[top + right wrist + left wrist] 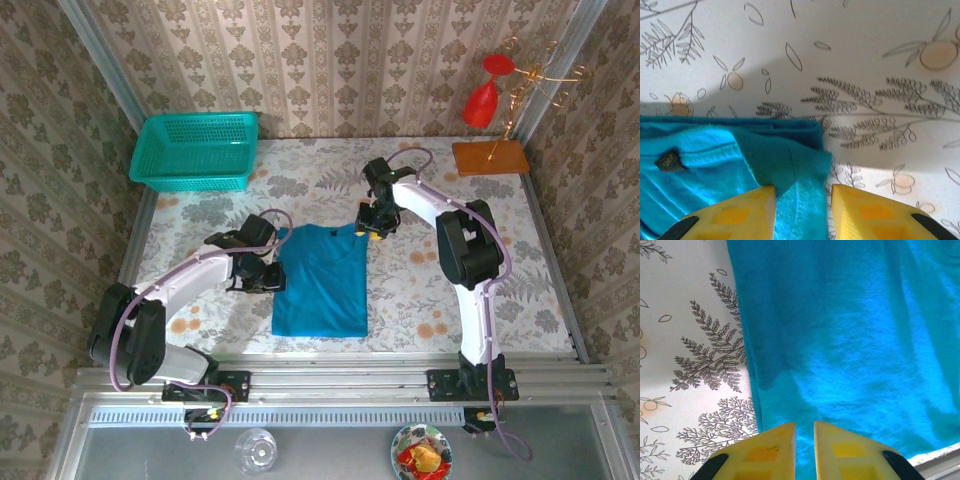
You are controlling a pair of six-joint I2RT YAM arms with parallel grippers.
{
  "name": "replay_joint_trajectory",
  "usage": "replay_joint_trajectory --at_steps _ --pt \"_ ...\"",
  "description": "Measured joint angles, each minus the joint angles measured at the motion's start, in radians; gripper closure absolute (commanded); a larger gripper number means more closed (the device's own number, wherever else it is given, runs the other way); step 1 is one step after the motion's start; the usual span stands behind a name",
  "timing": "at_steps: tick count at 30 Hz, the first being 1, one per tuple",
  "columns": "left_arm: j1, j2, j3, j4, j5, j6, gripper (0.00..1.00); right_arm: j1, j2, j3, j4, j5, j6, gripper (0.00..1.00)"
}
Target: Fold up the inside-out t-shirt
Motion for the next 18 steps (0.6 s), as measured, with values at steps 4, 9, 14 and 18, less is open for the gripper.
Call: replay_joint_trajectory --at_steps 4,9,14,18 --pt "0.004 0.000 -0.016 0.001 0.008 0.000 0.82 0.000 0.023 0.016 0.000 -0.014 -0.003 0.72" --pt "0.016 -0.002 -0.035 0.002 0.019 0.000 0.82 0.001 0.025 0.031 0.000 -0.046 -0.006 0.94" --pt "0.020 -0.008 -0.044 0.009 0.026 0.000 0.82 0.011 0.021 0.036 0.010 -0.088 -0.002 0.99" --pt "0.021 -0.008 -0.044 0.013 0.035 0.000 0.82 0.018 0.005 0.036 0.027 -0.117 0.009 1.00"
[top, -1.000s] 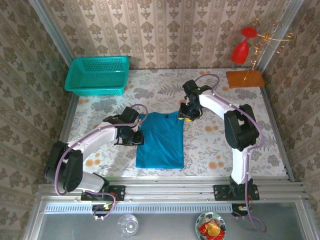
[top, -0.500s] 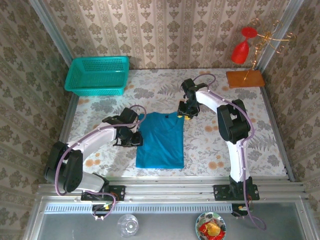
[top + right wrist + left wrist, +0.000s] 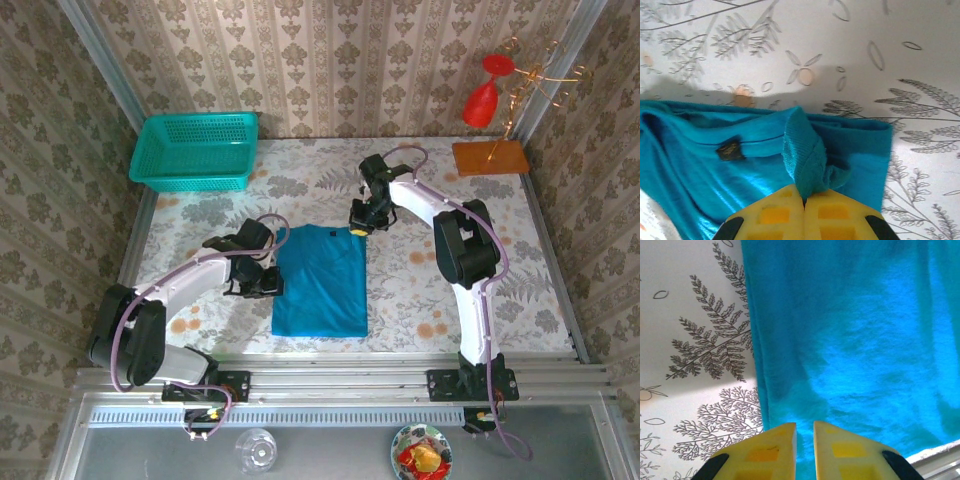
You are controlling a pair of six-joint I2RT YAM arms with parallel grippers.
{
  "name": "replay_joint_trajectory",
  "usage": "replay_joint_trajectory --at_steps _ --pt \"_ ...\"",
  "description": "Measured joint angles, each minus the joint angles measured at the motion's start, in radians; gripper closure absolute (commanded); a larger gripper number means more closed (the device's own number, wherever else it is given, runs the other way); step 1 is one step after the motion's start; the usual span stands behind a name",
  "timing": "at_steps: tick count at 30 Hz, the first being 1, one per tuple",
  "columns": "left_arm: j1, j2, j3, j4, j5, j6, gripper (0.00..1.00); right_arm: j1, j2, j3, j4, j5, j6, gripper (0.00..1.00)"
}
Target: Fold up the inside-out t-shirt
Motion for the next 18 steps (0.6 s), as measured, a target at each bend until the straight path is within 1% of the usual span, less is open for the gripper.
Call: replay_joint_trajectory --at_steps 4,10,15,18 --pt "0.000 -0.001 0.000 -0.001 0.006 0.000 0.82 -0.005 -0.005 -0.002 0.018 -0.019 0.003 0.99" --pt "0.000 -0.001 0.000 -0.001 0.005 0.000 0.82 -0.043 0.019 -0.007 0.050 -0.042 0.003 0.97" --pt "0.000 -0.021 -0.010 -0.002 0.005 -0.003 0.82 -0.063 0.078 -0.007 0.061 -0.065 0.002 0.93" --pt "0.000 -0.040 -0.021 -0.002 0.005 -0.007 0.82 -0.069 0.078 -0.007 0.063 -0.080 -0.002 0.88"
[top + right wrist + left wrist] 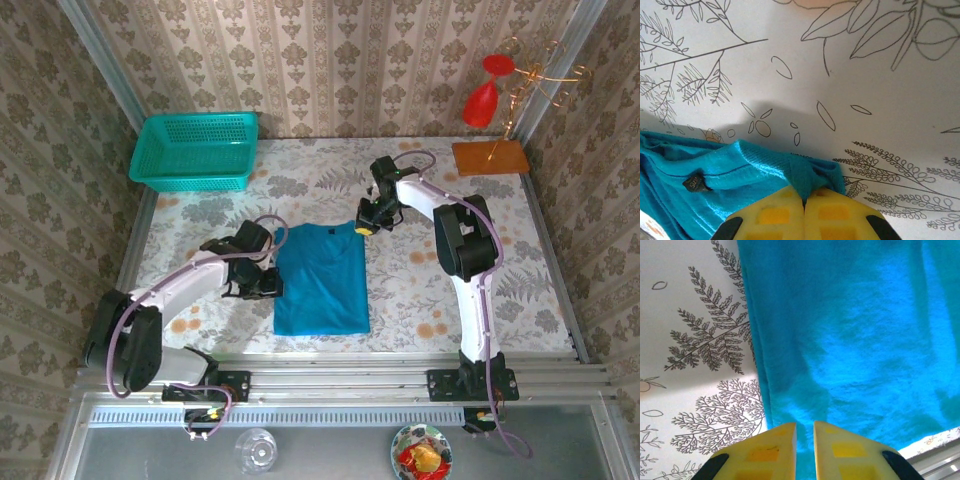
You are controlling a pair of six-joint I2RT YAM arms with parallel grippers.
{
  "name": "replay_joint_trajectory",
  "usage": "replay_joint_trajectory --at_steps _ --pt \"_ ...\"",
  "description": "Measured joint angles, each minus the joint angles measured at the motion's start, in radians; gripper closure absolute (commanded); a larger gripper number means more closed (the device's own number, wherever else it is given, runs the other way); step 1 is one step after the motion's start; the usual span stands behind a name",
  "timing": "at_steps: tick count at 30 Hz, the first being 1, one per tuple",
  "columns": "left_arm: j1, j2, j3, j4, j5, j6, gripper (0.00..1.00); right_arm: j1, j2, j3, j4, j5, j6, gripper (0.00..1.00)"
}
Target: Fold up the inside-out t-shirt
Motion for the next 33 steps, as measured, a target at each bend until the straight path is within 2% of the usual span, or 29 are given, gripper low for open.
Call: replay_joint_trajectory --at_steps 5,11,21,33 --pt "0.000 -0.008 -0.005 0.000 0.000 -0.007 0.82 0.000 -0.001 0.002 -0.003 -0.002 -0.011 0.78" --pt "0.000 -0.008 -0.005 0.001 0.000 -0.008 0.82 0.002 -0.036 0.003 -0.032 0.013 -0.030 0.72" --pt "0.000 -0.006 -0.005 0.017 0.001 -0.014 0.81 0.010 -0.101 0.014 -0.130 0.099 -0.060 0.67" --pt "0.000 -0.006 -0.005 0.012 -0.001 -0.014 0.81 0.047 0.007 0.129 -0.210 0.182 -0.080 0.64"
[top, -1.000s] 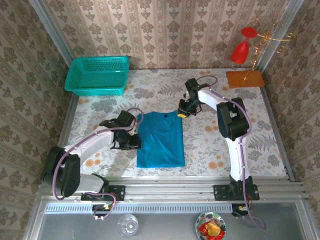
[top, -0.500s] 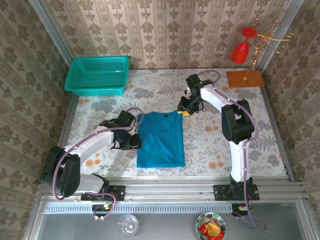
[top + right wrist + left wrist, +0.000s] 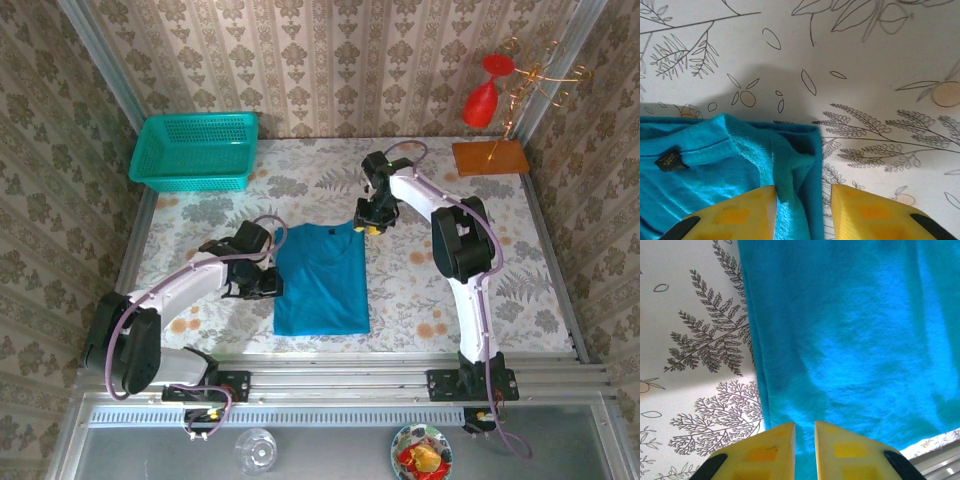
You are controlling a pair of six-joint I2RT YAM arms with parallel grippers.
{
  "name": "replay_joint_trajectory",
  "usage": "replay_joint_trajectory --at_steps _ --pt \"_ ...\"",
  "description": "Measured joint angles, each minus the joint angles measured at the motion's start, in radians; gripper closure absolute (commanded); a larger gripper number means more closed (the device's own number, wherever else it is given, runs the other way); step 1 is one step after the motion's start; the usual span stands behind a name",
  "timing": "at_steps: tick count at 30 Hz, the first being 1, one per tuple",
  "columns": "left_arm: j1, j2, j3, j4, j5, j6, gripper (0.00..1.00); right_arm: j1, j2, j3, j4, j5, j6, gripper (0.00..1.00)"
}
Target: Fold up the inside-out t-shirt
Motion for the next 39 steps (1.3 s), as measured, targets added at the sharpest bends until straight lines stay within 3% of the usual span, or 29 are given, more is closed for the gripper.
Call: replay_joint_trajectory --at_steps 22,33,39 --pt "0.033 -0.030 0.010 -0.064 -0.030 0.026 0.81 0.054 0.098 0.122 -0.109 0.138 -0.014 0.63" --pt "0.033 -0.030 0.010 -0.064 -0.030 0.026 0.80 0.075 0.111 0.141 -0.117 0.156 0.009 0.67" --pt "0.039 -0.030 0.010 -0.064 -0.030 0.027 0.80 0.077 0.115 0.146 -0.116 0.151 0.028 0.76"
